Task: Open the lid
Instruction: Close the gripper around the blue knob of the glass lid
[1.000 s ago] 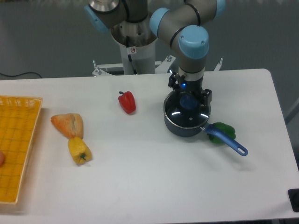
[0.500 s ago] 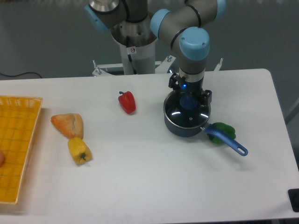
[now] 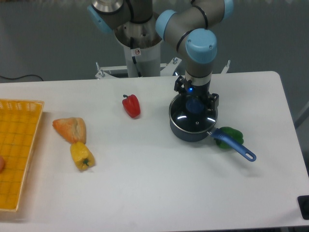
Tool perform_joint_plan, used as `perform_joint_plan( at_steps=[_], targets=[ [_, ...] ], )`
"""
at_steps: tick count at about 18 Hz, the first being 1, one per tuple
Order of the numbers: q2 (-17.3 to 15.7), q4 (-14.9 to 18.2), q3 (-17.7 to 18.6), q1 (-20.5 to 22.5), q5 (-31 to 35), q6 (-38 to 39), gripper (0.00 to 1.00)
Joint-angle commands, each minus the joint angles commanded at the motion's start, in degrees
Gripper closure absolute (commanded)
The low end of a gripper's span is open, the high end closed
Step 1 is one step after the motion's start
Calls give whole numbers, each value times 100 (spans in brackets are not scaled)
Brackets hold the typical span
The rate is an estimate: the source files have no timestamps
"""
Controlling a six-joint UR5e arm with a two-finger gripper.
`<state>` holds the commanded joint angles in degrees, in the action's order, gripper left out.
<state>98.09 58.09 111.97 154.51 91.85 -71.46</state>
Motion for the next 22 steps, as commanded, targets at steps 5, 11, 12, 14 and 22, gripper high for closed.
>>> perform_joint_plan(
  at_steps=[5, 11, 12, 14, 22],
  targets=[
    [0, 0, -17, 0, 9, 0, 13],
    [0, 62, -44, 0, 9, -18, 22],
    [0, 70, -44, 0, 9, -18, 25],
    [0, 97, -53, 0, 9, -9, 27],
    [0, 377, -228, 0, 9, 0, 32]
  ],
)
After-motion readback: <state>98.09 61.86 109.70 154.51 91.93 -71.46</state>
